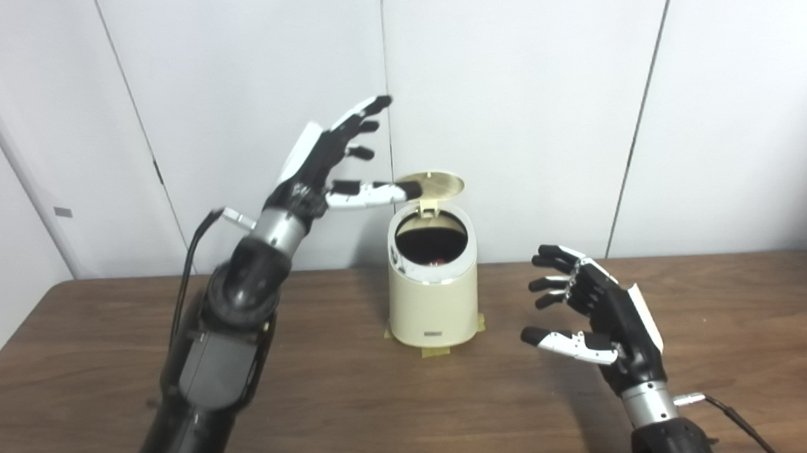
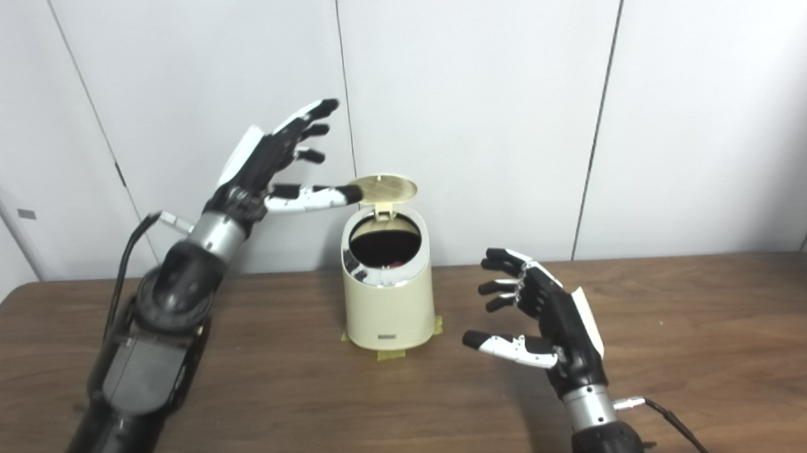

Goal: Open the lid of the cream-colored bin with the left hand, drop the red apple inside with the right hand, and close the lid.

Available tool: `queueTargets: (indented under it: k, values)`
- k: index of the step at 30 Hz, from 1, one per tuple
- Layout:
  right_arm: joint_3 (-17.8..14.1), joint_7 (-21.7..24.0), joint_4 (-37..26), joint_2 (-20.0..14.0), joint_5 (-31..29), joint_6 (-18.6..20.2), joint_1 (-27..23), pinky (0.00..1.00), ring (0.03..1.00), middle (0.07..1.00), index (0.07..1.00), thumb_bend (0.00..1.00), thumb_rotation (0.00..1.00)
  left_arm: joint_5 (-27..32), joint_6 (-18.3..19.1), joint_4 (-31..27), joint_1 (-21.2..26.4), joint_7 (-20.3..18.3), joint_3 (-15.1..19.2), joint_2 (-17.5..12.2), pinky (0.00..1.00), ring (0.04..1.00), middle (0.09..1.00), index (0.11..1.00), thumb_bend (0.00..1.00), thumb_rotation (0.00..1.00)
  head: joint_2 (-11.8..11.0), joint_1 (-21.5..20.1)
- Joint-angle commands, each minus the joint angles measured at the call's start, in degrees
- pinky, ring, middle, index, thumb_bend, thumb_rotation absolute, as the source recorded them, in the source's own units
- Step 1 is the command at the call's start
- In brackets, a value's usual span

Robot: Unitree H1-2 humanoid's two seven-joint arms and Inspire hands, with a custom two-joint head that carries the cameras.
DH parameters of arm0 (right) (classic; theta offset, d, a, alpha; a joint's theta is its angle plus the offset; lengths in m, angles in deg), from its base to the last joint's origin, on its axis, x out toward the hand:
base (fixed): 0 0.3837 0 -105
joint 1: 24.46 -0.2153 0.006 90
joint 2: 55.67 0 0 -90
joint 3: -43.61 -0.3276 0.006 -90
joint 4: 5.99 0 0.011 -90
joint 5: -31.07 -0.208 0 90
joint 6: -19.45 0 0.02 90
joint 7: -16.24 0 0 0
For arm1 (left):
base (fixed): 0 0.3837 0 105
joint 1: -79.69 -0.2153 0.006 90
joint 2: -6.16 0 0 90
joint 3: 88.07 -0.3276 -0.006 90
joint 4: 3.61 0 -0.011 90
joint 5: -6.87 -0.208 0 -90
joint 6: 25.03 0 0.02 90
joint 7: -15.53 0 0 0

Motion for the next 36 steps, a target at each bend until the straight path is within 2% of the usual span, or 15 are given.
queueTargets:
  k: [1,6,10,13,15,20,29,36]
  values:
    - [-0.5,-0.7,-1.8,0.3,0.3,-0.7,-1.9,0.51,0.668,0.756,0.734,0.86,0.22,-3.3,0.2,0.5,5.8,-0.4,-1.5,-1.2,0.79,0.916,0.950,0.940,0.95,0.34,0.0,-0.1]
    - [-0.8,-1.1,-2.3,0.8,0.3,0.4,-1.8,0.51,0.678,0.757,0.729,0.87,0.23,-10.1,-1.9,4.3,9.3,-1.8,-7.0,-2.8,0.80,0.925,0.934,0.924,0.94,0.40,0.0,-0.6]
    - [-1.0,-1.4,-2.5,1.2,0.1,1.2,-1.7,0.52,0.683,0.758,0.731,0.88,0.23,-13.3,-5.7,6.3,10.0,-1.1,-9.3,-3.5,0.74,0.892,0.917,0.906,0.95,0.35,-0.1,-0.9]
    - [-1.1,-2.0,-3.3,1.5,0.7,1.8,-1.6,0.51,0.665,0.749,0.730,0.89,0.24,-18.1,-8.3,6.5,10.0,-0.3,-11.7,-4.5,0.71,0.881,0.889,0.884,0.96,0.34,0.0,-1.0]
    - [-1.1,-2.1,-3.4,1.6,0.8,2.0,-1.6,0.50,0.660,0.750,0.734,0.89,0.25,-20.5,-8.9,5.6,9.6,-0.7,-12.7,-5.0,0.75,0.898,0.868,0.871,0.96,0.34,0.0,-1.1]
    - [-1.1,-2.2,-3.2,1.6,0.8,2.4,-1.7,0.50,0.660,0.752,0.732,0.88,0.26,-25.1,-8.3,2.7,8.6,-2.7,-13.9,-5.9,0.87,0.945,0.828,0.840,0.97,0.36,0.0,-1.0]
    - [-0.9,-2.3,-3.5,1.9,0.6,2.9,-1.6,0.51,0.676,0.757,0.728,0.86,0.25,-25.6,-9.1,-1.4,6.6,-5.4,-13.0,-7.1,0.94,0.952,0.780,0.800,0.98,0.38,0.2,-1.1]
    - [-0.6,-2.7,-3.3,1.9,1.9,2.5,-1.7,0.51,0.670,0.754,0.728,0.85,0.26,-26.6,-7.8,-5.7,5.5,-9.2,-12.6,-7.9,0.99,0.953,0.784,0.800,0.97,0.36,0.4,-1.2]
